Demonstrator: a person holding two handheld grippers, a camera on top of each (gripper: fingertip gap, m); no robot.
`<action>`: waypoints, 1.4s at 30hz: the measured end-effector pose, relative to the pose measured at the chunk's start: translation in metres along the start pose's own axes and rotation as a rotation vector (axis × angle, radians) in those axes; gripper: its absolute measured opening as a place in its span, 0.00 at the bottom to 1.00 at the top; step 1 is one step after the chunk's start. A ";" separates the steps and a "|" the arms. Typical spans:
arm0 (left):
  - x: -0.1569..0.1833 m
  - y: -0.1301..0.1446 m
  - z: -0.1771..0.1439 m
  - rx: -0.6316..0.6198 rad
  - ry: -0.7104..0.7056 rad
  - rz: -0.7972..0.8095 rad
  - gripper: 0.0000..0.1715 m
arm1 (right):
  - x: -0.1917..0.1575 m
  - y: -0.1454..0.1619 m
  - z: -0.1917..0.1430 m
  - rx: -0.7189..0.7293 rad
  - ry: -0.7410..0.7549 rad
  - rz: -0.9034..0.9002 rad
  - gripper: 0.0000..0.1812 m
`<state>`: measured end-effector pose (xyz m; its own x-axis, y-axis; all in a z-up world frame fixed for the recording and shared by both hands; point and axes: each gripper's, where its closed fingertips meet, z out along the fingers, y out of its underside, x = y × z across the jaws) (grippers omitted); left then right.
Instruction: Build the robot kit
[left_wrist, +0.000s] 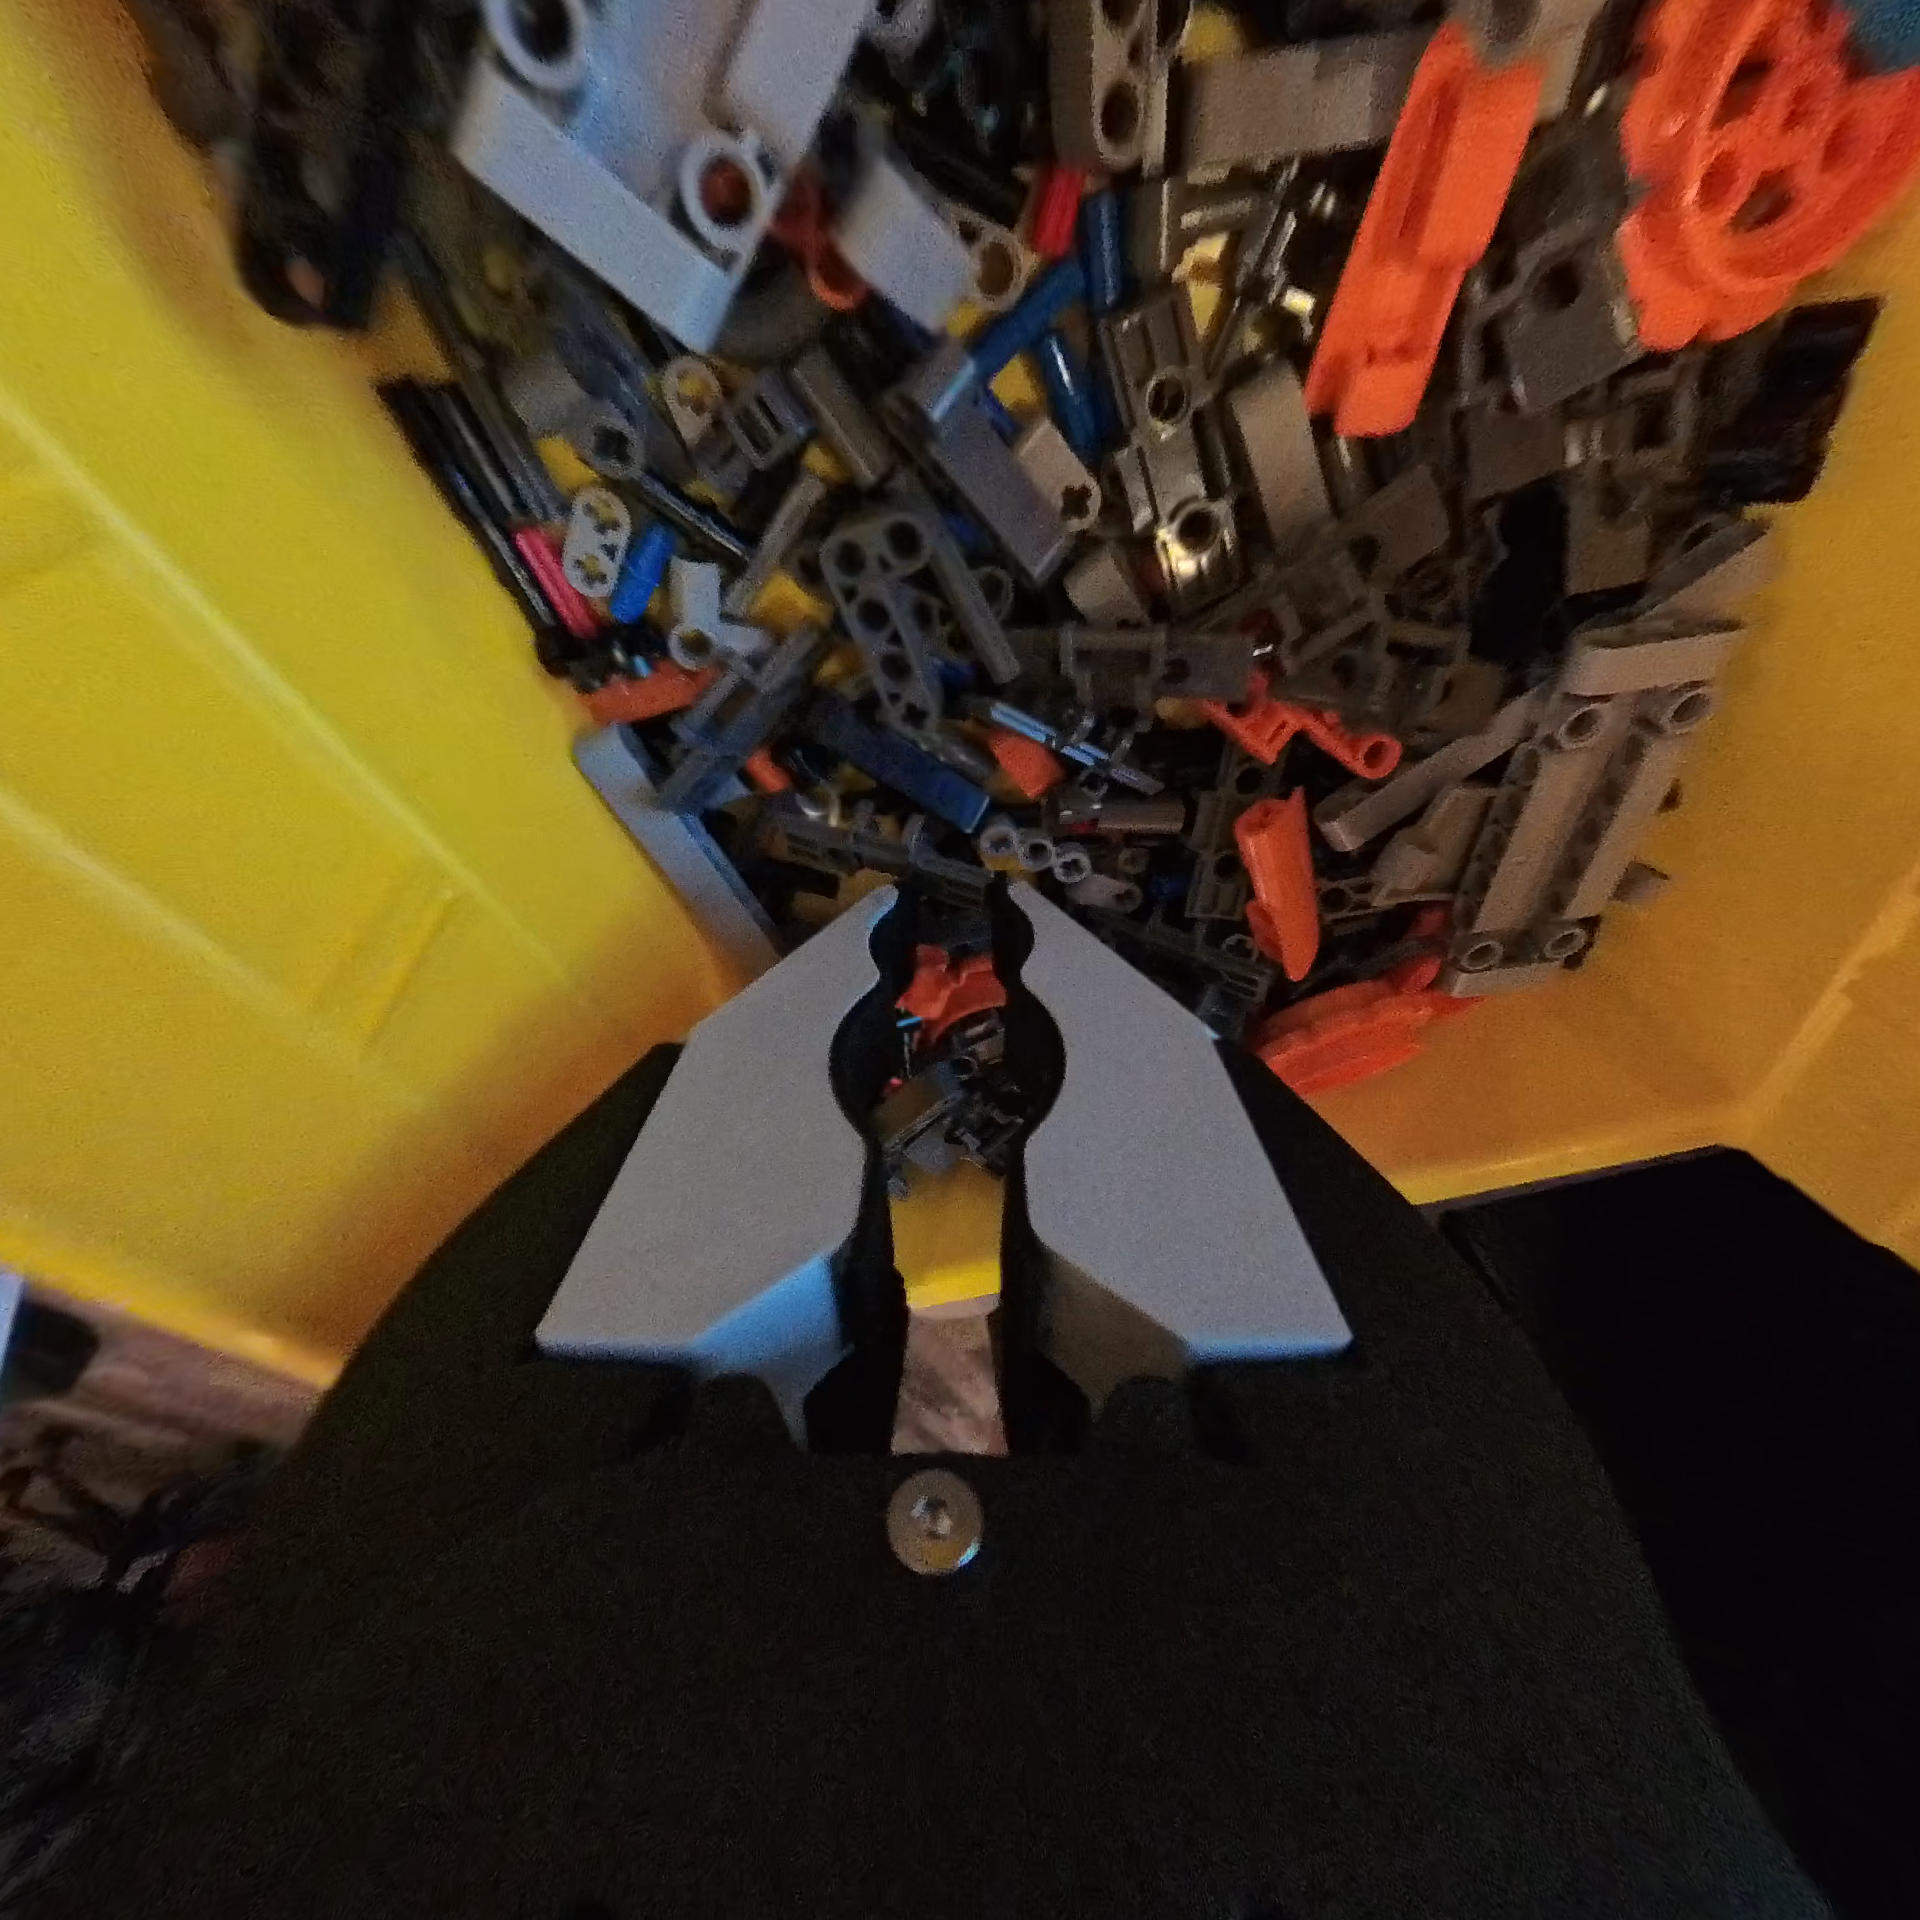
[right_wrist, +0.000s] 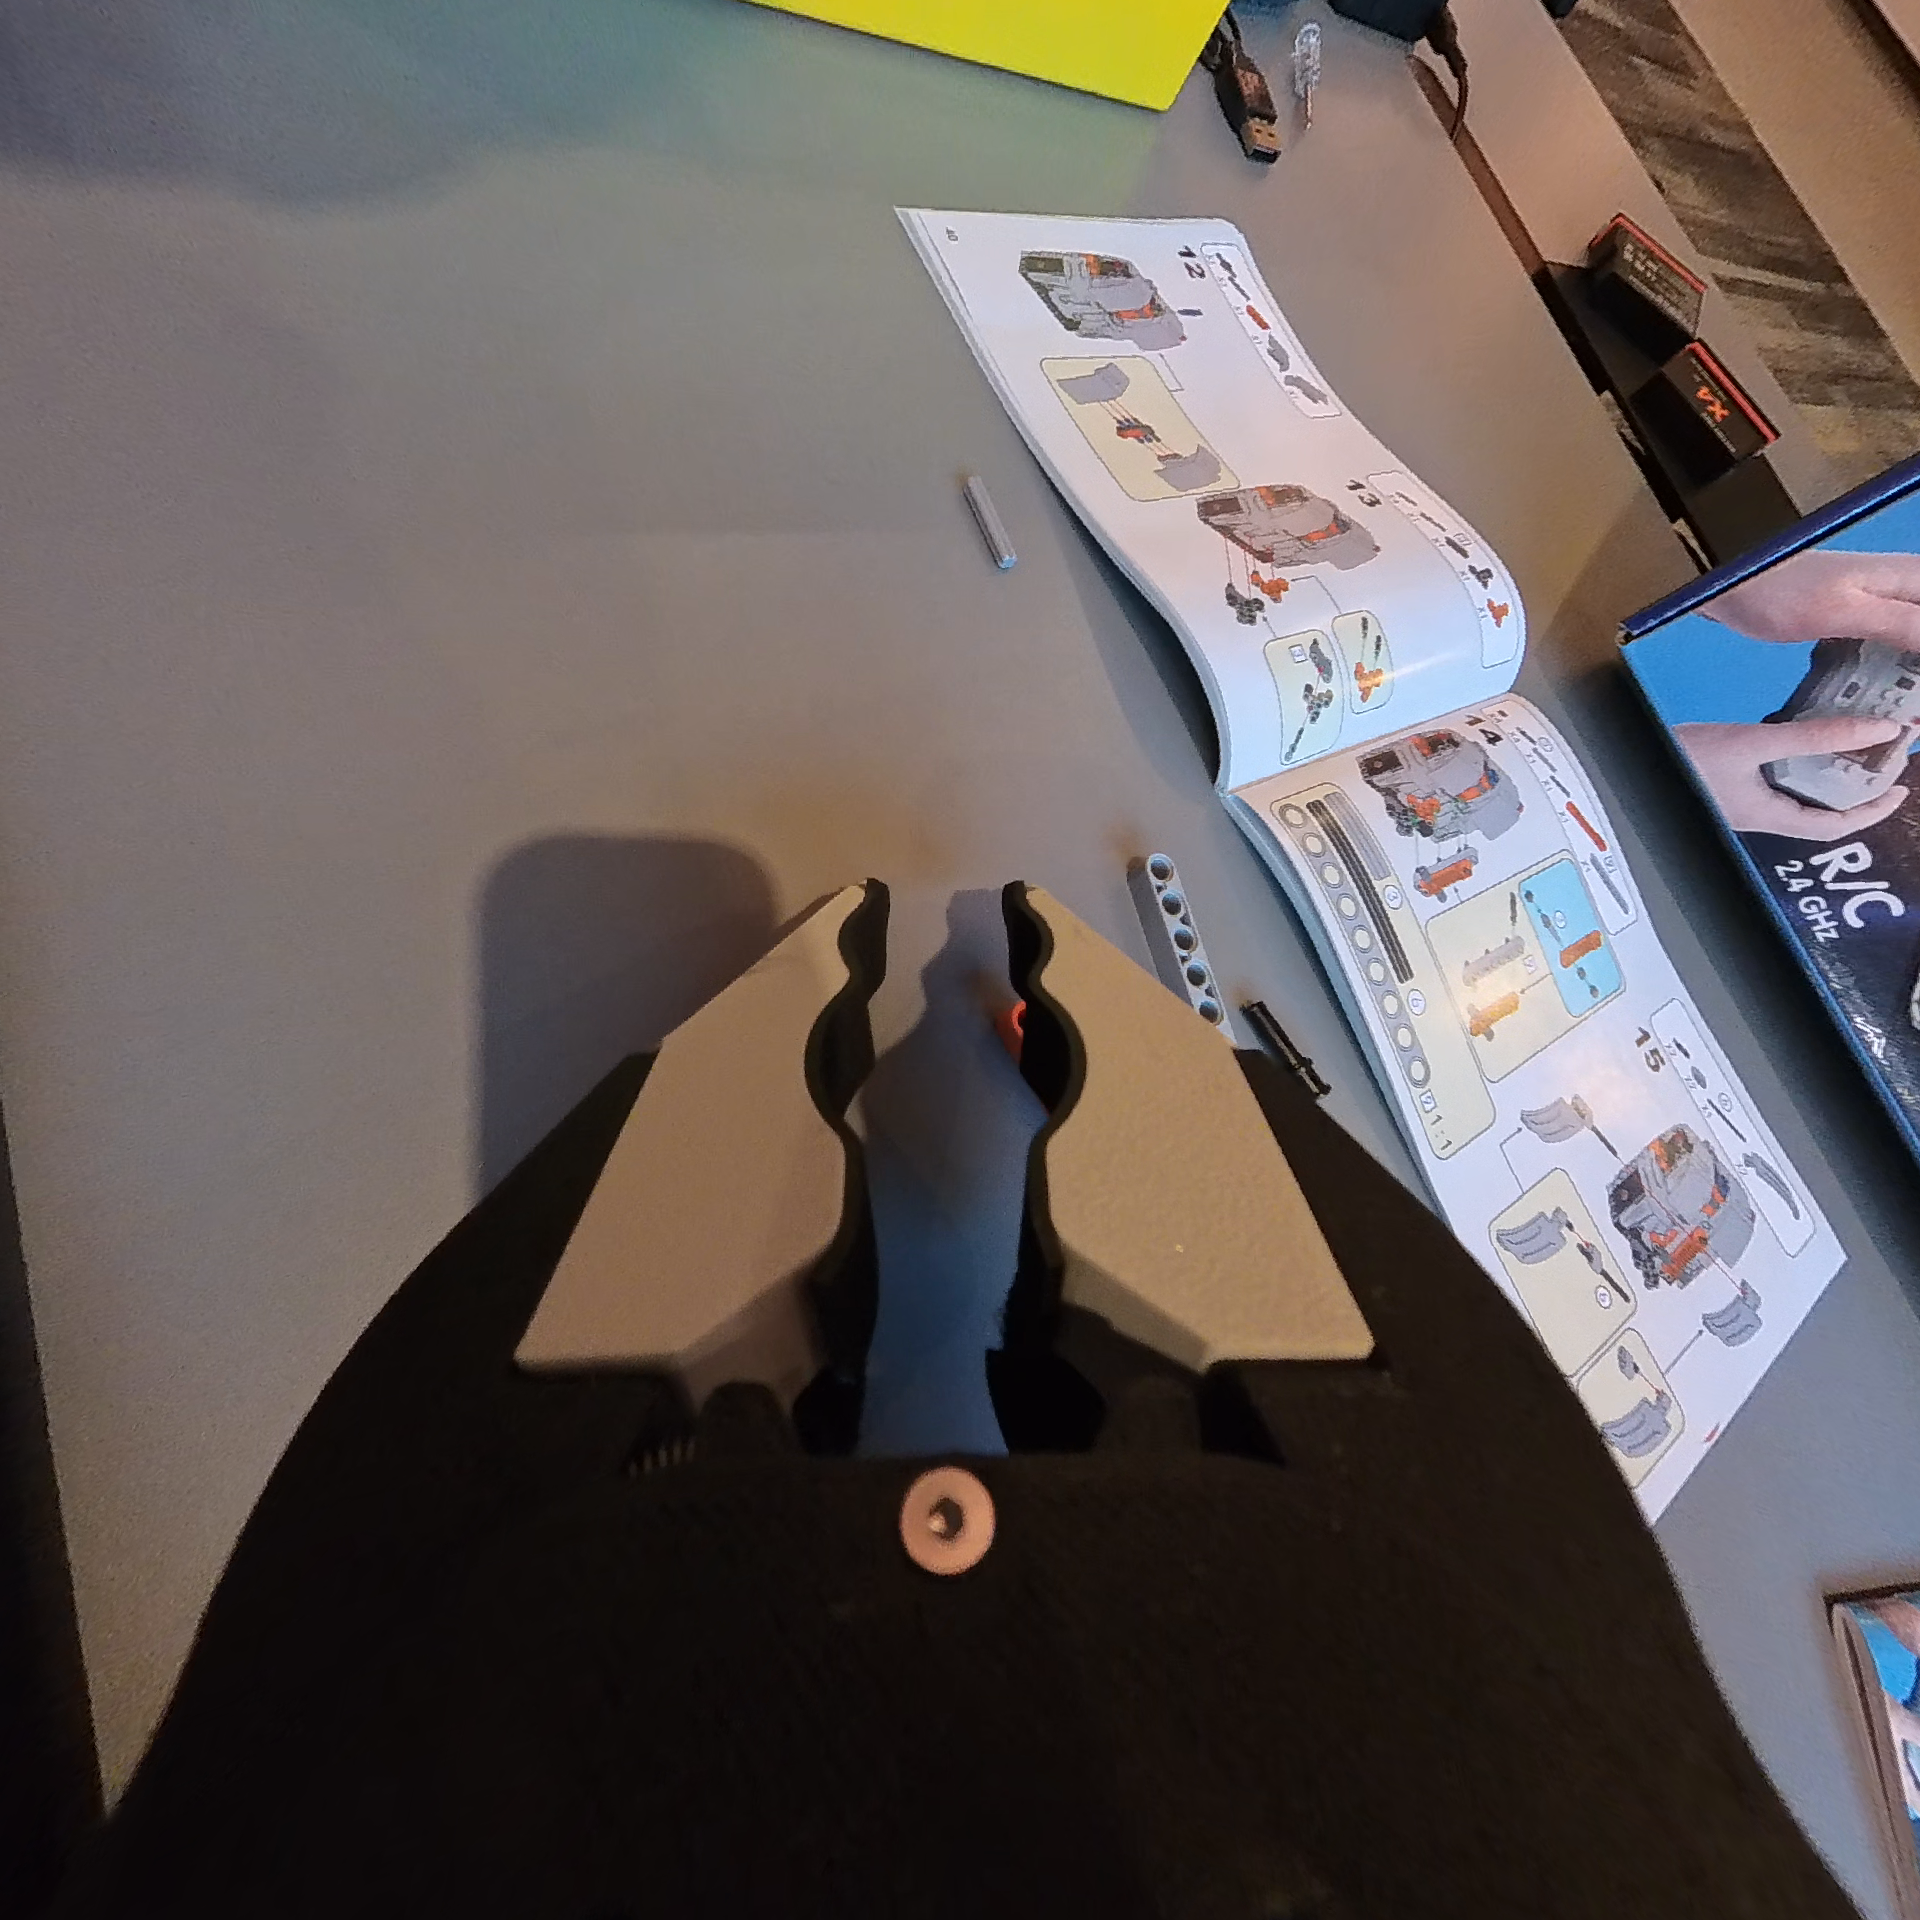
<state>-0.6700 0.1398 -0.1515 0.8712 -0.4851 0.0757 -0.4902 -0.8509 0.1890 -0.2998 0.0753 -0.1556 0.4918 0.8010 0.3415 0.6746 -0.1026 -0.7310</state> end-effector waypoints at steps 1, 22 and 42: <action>0.000 -0.006 -0.007 0.038 0.009 -0.004 0.06 | 0.000 0.000 0.000 0.001 0.000 0.001 0.11; 0.009 -0.023 -0.042 0.070 0.108 -0.093 0.32 | 0.003 0.000 0.001 0.009 -0.002 0.030 0.12; 0.027 -0.033 -0.007 -0.114 0.140 0.052 0.22 | 0.011 0.005 0.001 -0.011 0.032 0.036 0.11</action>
<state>-0.6304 0.1564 -0.1488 0.8440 -0.4879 0.2227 -0.5352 -0.7932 0.2904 -0.2917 0.0839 -0.1558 0.5329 0.7776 0.3337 0.6619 -0.1374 -0.7368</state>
